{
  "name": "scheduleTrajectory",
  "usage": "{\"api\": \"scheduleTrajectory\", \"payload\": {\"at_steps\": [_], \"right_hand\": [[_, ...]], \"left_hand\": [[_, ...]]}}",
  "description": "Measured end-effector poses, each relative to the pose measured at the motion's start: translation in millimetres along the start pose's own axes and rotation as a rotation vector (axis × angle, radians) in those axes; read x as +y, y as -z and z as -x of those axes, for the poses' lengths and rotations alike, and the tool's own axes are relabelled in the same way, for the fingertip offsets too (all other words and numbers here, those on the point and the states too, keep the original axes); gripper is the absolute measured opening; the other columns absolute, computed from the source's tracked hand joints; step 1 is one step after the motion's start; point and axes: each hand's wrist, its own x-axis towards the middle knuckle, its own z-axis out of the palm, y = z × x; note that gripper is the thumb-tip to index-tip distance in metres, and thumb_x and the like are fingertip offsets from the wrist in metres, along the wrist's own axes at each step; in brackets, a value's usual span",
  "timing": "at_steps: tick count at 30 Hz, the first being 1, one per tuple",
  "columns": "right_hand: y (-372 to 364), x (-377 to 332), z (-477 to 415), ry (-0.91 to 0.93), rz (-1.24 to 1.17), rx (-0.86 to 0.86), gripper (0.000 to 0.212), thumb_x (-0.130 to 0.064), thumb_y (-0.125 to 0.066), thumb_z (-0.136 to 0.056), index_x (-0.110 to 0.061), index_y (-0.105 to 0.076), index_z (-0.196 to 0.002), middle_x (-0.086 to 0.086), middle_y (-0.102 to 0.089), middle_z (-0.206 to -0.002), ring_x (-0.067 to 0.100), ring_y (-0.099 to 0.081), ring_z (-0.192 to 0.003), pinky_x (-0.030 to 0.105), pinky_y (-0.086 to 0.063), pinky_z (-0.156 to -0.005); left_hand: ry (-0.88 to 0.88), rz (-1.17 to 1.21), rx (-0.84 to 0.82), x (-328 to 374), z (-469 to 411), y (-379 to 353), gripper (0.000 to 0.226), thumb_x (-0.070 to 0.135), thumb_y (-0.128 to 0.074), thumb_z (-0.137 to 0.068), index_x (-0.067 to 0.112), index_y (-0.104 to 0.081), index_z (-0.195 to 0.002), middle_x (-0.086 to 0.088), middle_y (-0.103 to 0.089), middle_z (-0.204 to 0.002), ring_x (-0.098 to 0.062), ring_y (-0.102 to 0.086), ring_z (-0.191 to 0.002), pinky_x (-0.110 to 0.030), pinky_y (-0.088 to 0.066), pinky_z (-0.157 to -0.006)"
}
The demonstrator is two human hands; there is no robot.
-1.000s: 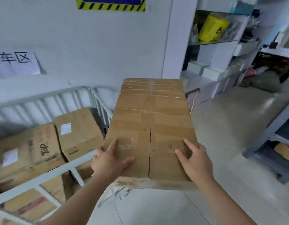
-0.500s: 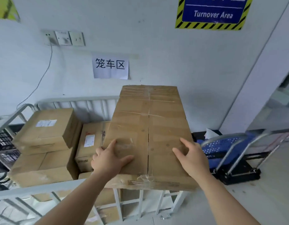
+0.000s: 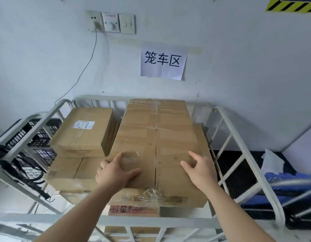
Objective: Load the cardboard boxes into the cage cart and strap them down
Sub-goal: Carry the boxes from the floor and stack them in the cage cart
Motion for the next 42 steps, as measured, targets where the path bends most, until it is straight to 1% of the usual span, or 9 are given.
{"api": "scheduleTrajectory", "payload": {"at_steps": [4,8,10,15,20,25,28,36,42], "right_hand": [[-31.4,-1.4,-49.2,-0.001,-0.026,-0.084,0.055,-0.053,-0.058,-0.085,-0.037,-0.046,-0.137,0.002,-0.046,-0.130,0.021,-0.051,-0.115,0.037,-0.047,-0.093],[-64.4,3.6,-99.3,-0.009,-0.043,-0.154,0.055,-0.052,-0.059,-0.085,-0.037,-0.046,-0.137,-0.002,-0.044,-0.120,0.015,-0.051,-0.092,0.027,-0.043,-0.071],[-83.1,7.1,-122.2,-0.017,-0.045,-0.185,0.055,-0.050,-0.060,-0.085,-0.036,-0.046,-0.137,-0.002,-0.043,-0.114,0.012,-0.046,-0.087,0.028,-0.040,-0.072],[-129.4,16.4,-165.9,-0.041,0.016,-0.220,0.055,-0.053,-0.059,-0.083,-0.039,-0.046,-0.135,0.000,-0.048,-0.118,0.017,-0.054,-0.098,0.029,-0.041,-0.072],[-179.8,26.7,-193.1,-0.080,0.043,-0.225,0.055,-0.054,-0.058,-0.083,-0.041,-0.046,-0.135,0.006,-0.046,-0.132,0.021,-0.054,-0.112,0.026,-0.039,-0.063],[-225.1,35.6,-204.6,-0.121,0.042,-0.211,0.056,-0.050,-0.058,-0.086,-0.038,-0.043,-0.138,0.011,-0.040,-0.142,0.024,-0.038,-0.133,0.036,-0.045,-0.090],[-248.2,41.2,-207.0,-0.111,0.049,-0.221,0.058,-0.051,-0.054,-0.088,-0.037,-0.038,-0.142,0.015,-0.033,-0.147,0.026,-0.036,-0.135,0.038,-0.044,-0.096],[-291.1,56.2,-219.9,-0.132,0.137,-0.326,0.068,-0.052,-0.050,-0.091,-0.037,-0.018,-0.149,0.018,-0.026,-0.148,0.029,-0.052,-0.118,0.030,-0.045,-0.087],[-307.6,58.3,-217.9,-0.153,0.126,-0.348,0.070,-0.046,-0.053,-0.091,-0.035,-0.017,-0.150,0.018,-0.030,-0.140,0.032,-0.050,-0.117,0.033,-0.044,-0.088]], "left_hand": [[0.069,0.006,-0.020,-1.2,-41.0,-13.3,0.104,0.082,-0.063,-0.056,0.046,-0.023,-0.146,-0.008,-0.041,-0.133,-0.033,-0.044,-0.121,-0.042,-0.039,-0.103],[0.145,-0.004,-0.046,2.2,-81.7,-31.0,0.105,0.083,-0.062,-0.057,0.046,-0.022,-0.146,-0.008,-0.040,-0.133,-0.034,-0.044,-0.121,-0.042,-0.039,-0.103],[0.177,-0.012,-0.066,1.2,-102.5,-41.0,0.105,0.085,-0.060,-0.056,0.046,-0.022,-0.146,-0.009,-0.039,-0.133,-0.034,-0.043,-0.120,-0.043,-0.040,-0.102],[0.234,-0.034,-0.102,-8.0,-150.5,-67.9,0.108,0.088,-0.058,-0.054,0.045,-0.021,-0.146,-0.010,-0.039,-0.134,-0.034,-0.043,-0.120,-0.044,-0.040,-0.102],[0.245,-0.047,-0.133,-23.0,-197.5,-93.1,0.107,0.086,-0.060,-0.055,0.045,-0.020,-0.145,-0.009,-0.038,-0.133,-0.034,-0.043,-0.119,-0.045,-0.042,-0.100],[0.242,-0.063,-0.179,-40.8,-238.1,-117.7,0.106,0.079,-0.065,-0.059,0.045,-0.015,-0.146,-0.011,-0.034,-0.136,-0.035,-0.041,-0.120,-0.045,-0.039,-0.103],[0.245,-0.058,-0.198,-51.2,-257.2,-133.1,0.108,0.074,-0.068,-0.062,0.046,-0.009,-0.148,-0.013,-0.028,-0.141,-0.037,-0.037,-0.125,-0.046,-0.036,-0.106],[0.253,-0.058,-0.279,-74.3,-287.3,-171.8,0.113,0.063,-0.072,-0.069,0.046,0.006,-0.149,-0.016,-0.017,-0.149,-0.041,-0.031,-0.131,-0.050,-0.035,-0.109],[0.242,-0.105,-0.277,-82.9,-292.8,-182.2,0.112,0.062,-0.071,-0.071,0.044,0.006,-0.150,-0.019,-0.019,-0.149,-0.041,-0.029,-0.132,-0.049,-0.033,-0.109]]}}
